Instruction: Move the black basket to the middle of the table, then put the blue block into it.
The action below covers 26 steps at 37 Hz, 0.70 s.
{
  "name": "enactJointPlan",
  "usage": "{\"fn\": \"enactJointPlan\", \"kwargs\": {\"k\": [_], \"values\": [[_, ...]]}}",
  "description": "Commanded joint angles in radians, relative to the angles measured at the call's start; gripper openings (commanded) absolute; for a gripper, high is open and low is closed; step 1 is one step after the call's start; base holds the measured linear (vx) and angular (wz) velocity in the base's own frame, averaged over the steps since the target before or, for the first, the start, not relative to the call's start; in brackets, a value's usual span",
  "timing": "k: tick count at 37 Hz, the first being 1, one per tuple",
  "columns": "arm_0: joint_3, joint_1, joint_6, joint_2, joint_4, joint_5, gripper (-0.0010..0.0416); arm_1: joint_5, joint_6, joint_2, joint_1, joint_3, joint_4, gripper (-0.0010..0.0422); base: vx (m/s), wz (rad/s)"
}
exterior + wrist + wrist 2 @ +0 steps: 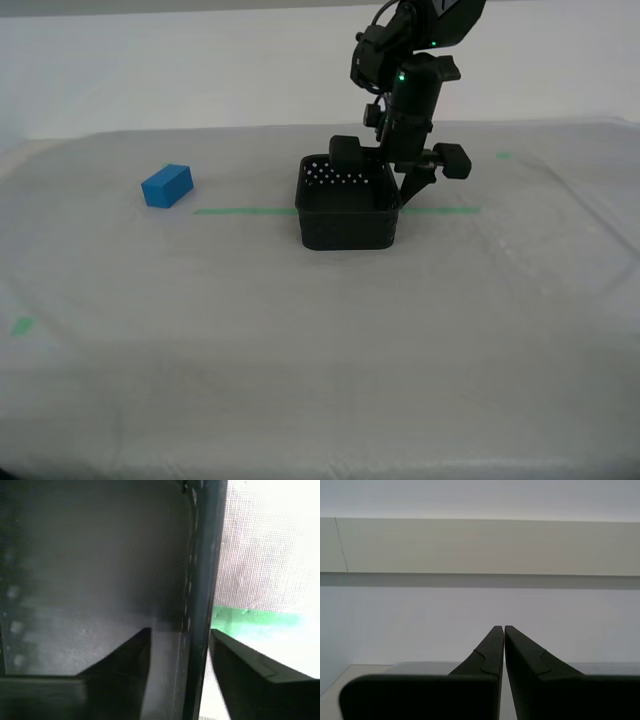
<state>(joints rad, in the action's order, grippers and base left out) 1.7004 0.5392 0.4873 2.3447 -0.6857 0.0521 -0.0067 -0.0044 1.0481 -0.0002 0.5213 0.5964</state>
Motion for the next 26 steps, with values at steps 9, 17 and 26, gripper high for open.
{"fn": "enactJointPlan", "kwargs": {"k": [9,17,26], "values": [[0.000,0.001,-0.020,-0.043,-0.019,-0.047,0.0348,-0.001,0.002,0.000,0.000,0.000,0.003,0.0000,0.000,0.000],[0.000,0.002,-0.031,-0.053,-0.040,-0.048,0.0375,-0.001,0.002,0.000,0.000,0.000,0.003,0.0000,0.000,0.000],[0.000,0.008,-0.047,-0.055,-0.057,-0.038,0.0407,-0.001,0.002,0.000,0.000,0.000,0.003,0.0000,0.000,0.000]]}}
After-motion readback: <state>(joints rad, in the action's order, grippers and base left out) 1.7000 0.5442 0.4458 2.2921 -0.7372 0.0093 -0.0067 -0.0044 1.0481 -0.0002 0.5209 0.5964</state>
